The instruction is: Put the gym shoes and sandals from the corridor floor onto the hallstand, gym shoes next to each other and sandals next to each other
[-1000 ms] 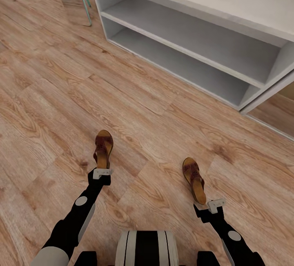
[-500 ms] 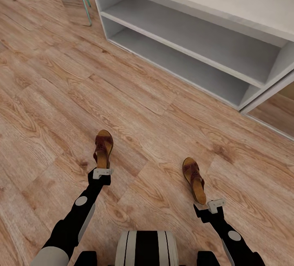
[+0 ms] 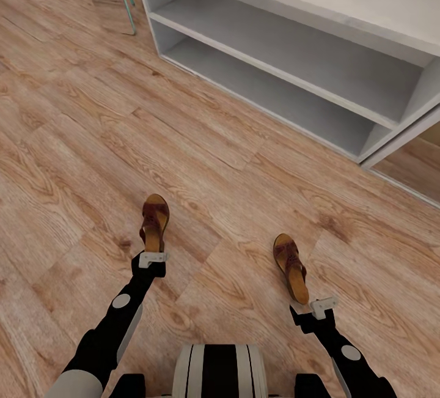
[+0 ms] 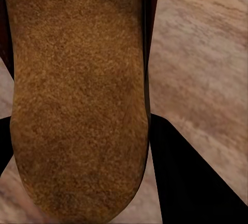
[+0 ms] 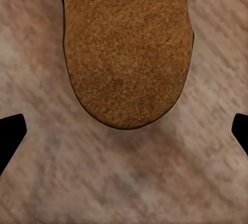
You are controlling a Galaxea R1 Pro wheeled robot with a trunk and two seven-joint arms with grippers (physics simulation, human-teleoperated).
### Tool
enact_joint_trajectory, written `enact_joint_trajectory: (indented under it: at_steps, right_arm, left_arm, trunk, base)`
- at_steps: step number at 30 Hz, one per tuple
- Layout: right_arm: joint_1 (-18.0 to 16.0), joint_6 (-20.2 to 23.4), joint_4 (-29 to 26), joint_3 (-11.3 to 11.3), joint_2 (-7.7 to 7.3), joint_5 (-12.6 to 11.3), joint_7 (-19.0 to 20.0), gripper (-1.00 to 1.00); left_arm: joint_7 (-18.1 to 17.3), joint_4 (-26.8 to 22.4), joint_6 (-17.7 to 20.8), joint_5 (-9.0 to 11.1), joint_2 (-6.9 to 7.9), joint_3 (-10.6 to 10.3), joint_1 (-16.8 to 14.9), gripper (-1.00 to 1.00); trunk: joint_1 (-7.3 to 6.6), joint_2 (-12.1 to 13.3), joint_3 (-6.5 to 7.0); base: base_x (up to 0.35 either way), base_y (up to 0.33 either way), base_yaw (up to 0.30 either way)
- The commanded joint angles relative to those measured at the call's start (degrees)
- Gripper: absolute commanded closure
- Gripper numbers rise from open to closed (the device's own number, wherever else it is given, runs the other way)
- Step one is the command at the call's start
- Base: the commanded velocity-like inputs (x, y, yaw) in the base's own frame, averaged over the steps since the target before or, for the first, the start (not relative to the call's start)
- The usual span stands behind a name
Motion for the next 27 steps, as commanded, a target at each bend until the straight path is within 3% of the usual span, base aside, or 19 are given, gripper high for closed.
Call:
enact_joint_trajectory:
  at_steps: [1,26,27]
  right_arm:
    - [0.0,-0.3,0.0,-0.5,0.05,0.5,0.4,-1.0]
    - [0.0,-0.3,0.0,-0.4,0.14,0.6,0.5,-1.0]
    - [0.0,-0.3,0.0,-0.4,0.14,0.6,0.5,1.0]
  left_arm:
    - [-0.2,0.0,-0.1,-0.4,-0.02,0.1,0.0,1.0]
    - [-0.2,0.0,-0.4,-0.4,-0.02,0.1,0.1,1.0]
    - [-0.2,0.0,-0.4,-0.4,-0.02,0.1,0.0,1.0]
  trunk:
    - [-0.01,0.0,-0.02]
    - [-0.01,0.0,-0.02]
    - [-0.01,0.0,-0.02]
  base:
    - [0.0,0.0,0.0]
    - [0.038,0.0,0.0]
    - [0.0,0.0,0.0]
